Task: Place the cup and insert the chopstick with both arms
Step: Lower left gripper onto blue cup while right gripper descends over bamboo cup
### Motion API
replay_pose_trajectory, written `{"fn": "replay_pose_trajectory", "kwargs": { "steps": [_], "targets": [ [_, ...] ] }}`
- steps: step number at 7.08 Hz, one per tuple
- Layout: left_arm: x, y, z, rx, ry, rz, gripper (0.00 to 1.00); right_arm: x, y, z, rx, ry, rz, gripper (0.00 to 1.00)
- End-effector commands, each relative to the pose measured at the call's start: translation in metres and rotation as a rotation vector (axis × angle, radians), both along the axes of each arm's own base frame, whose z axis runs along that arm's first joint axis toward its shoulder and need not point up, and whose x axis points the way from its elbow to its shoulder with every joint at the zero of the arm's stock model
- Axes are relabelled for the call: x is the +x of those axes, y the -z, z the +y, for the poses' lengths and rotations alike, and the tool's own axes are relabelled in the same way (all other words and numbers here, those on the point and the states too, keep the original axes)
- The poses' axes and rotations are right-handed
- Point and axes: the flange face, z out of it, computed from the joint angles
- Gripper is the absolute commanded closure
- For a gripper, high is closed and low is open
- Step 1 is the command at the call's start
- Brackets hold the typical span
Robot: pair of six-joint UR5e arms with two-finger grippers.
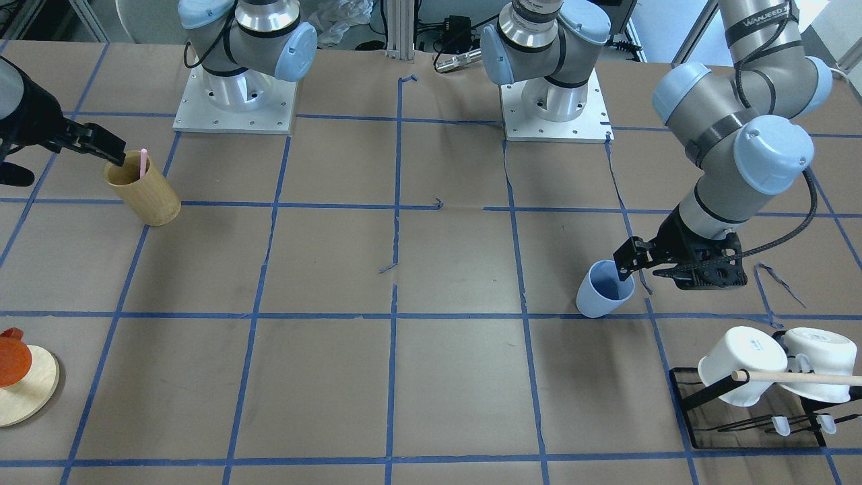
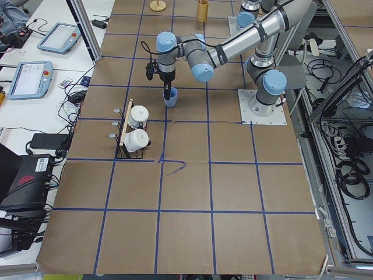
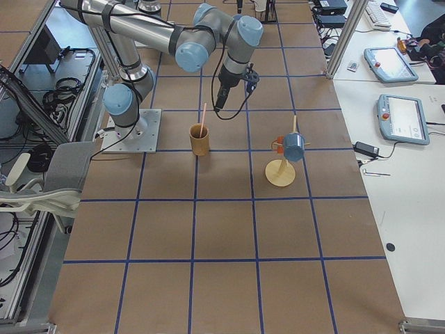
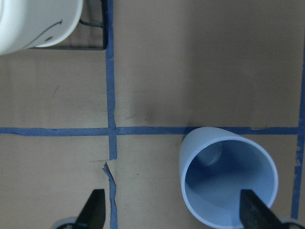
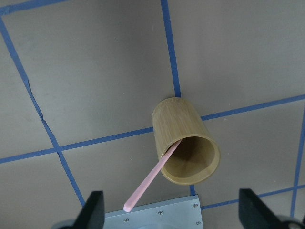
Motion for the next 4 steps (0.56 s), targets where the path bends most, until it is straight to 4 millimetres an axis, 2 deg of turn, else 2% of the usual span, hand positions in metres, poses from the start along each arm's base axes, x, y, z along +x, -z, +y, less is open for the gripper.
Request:
{"fn": "replay_pose_trajectory", "kwargs": {
  "steps": [1,2,3,4],
  "targets": [
    [0.000,0.021,-0.004,0.027,-0.004,0.020,0.03,0.000,0.030,0.004,0.065,0.063,-0.010,0.00],
    [0.001,0.028,-0.004,0.046,-0.006,0.023,0.14,0.000,0.045,0.006,0.100,0.135,0.002,0.00],
    [0.001,0.033,-0.002,0.063,-0.017,0.025,0.46,0.005,0.054,0.009,0.113,0.253,-0.001,0.01],
    [0.000,0.035,-0.002,0.065,-0.018,0.028,0.74,0.010,0.059,0.006,0.111,0.306,-0.033,0.15]
  ]
}}
